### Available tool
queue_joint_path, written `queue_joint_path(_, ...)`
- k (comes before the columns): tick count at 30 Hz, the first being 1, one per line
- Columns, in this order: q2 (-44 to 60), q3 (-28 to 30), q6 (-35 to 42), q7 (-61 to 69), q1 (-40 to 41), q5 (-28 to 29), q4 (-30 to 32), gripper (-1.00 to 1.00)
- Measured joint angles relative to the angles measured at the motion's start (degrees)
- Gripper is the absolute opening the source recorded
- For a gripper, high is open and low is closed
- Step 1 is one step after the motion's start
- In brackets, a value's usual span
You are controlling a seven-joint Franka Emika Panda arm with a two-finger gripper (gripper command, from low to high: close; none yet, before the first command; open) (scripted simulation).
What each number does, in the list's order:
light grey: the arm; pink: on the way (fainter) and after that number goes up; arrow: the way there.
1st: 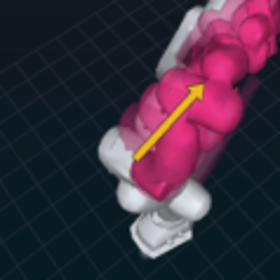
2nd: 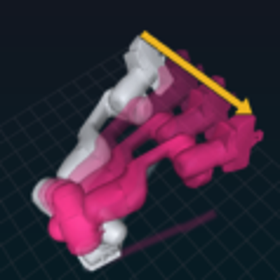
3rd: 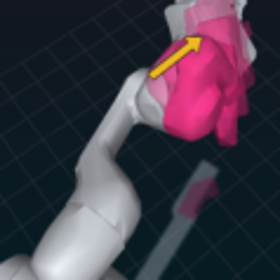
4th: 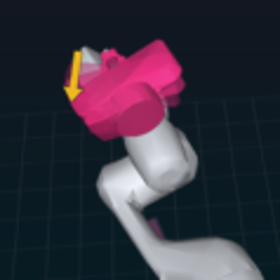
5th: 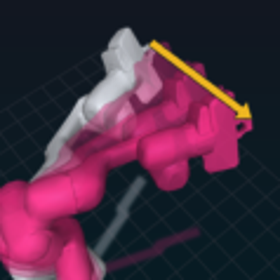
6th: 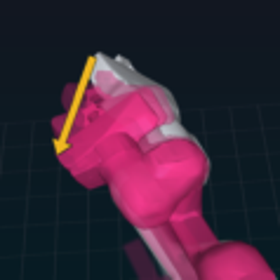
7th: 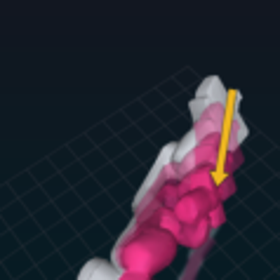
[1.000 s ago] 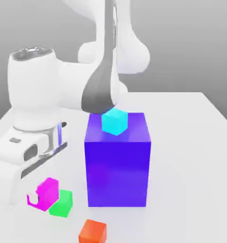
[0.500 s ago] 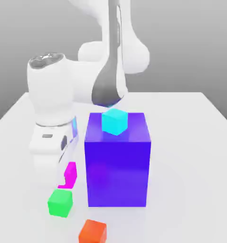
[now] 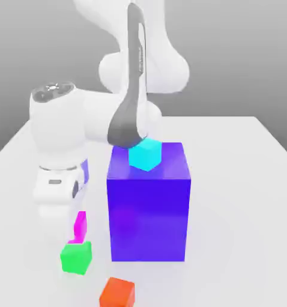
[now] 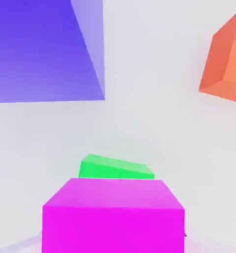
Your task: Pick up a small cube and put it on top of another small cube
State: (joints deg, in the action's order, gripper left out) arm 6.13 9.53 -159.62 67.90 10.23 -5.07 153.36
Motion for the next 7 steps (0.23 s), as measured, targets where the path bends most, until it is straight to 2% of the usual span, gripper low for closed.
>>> queue_joint_path(6, 4.0, -0.5, -3.4, 0.9, 0.2, -1.1, -0.2, -1.0)
queue_joint_path(7, 4.4, -0.5, -3.8, 0.9, 0.2, -1.1, -0.2, 1.0)
